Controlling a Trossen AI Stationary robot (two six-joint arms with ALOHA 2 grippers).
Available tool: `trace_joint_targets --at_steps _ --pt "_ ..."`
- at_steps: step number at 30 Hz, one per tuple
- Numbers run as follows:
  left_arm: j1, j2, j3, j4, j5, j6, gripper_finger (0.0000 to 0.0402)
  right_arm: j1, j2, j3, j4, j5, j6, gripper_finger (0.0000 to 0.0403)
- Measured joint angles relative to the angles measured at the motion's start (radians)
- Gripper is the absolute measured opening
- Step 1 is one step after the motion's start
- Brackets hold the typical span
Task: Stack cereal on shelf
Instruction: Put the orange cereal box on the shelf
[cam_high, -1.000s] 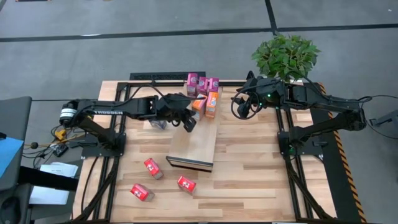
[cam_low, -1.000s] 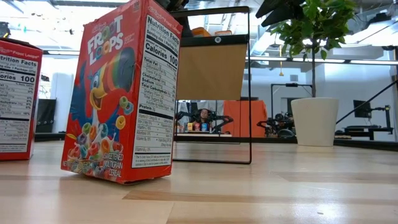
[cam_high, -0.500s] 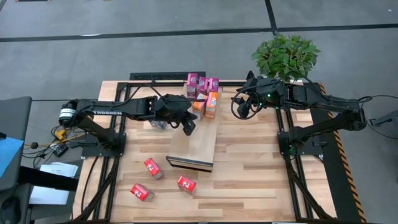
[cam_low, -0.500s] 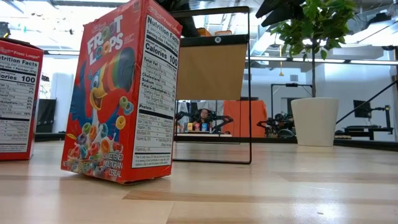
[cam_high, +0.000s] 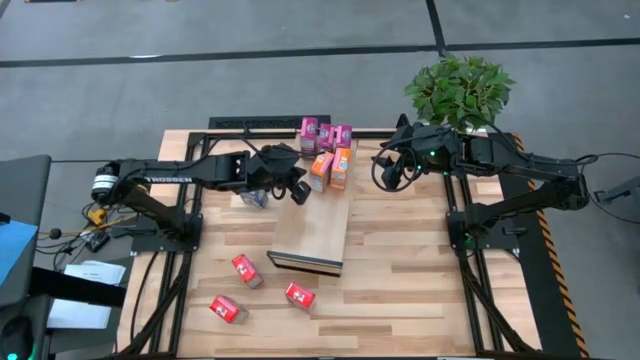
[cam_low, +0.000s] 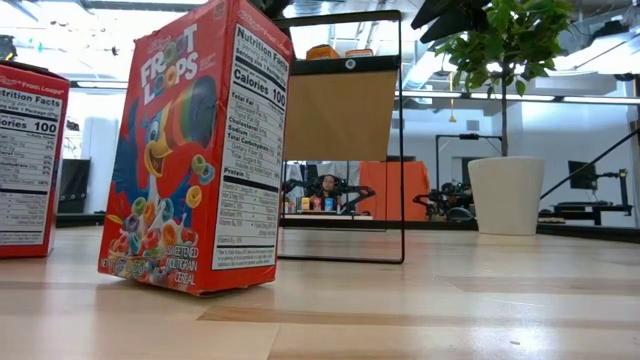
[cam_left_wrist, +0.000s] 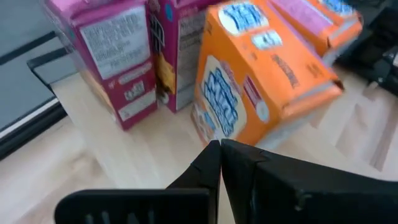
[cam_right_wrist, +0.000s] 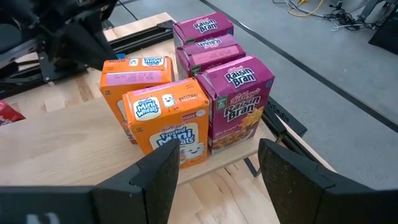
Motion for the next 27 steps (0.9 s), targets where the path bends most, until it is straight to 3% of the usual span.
trace_joint_targets --at_steps 21,27 --pt "0.003 0.036 0.002 0.109 0.110 -0.003 0.0000 0.000 0.000 0.000 0.000 0.000 -0.002 0.0245" --pt "0.003 0.024 -0.001 -0.010 0.110 -0.040 0.0000 0.000 0.000 0.000 -0.005 0.000 -0.002 0.0245"
